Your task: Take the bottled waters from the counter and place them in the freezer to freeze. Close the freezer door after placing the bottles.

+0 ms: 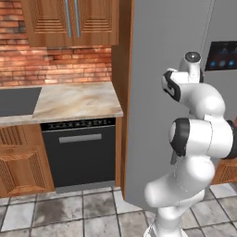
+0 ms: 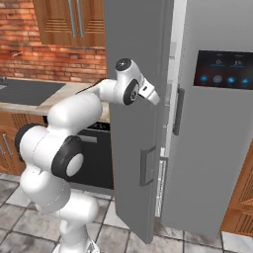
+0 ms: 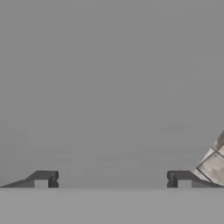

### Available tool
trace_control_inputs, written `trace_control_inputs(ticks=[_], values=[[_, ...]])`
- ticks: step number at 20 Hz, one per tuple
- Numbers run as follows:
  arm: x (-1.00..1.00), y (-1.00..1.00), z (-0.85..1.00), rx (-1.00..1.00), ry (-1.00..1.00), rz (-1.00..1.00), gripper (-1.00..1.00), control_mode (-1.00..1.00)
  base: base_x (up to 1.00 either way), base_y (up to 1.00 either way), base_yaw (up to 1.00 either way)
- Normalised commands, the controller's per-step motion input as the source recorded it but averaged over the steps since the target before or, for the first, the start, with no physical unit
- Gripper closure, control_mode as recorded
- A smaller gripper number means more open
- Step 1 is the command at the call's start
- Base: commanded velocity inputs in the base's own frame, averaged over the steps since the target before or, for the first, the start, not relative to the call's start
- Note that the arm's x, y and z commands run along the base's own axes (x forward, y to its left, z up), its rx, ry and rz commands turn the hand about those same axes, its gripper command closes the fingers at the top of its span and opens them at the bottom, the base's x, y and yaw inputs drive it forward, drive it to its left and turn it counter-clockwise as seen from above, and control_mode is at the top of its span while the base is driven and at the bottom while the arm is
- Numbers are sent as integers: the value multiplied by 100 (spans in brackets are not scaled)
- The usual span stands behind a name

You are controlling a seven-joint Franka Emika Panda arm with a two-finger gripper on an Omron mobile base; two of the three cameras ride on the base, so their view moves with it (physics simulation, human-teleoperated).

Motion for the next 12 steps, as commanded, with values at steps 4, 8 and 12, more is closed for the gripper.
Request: trace_control_inputs(ticks=[4,8,12], values=[[23,6,0,-3,-26,8,-100,-100,0,0,0],[23,-4,0,0,-14,14,-100,-100,0,0,0],[27,0,0,0,1,6,-100,-100,0,0,0]])
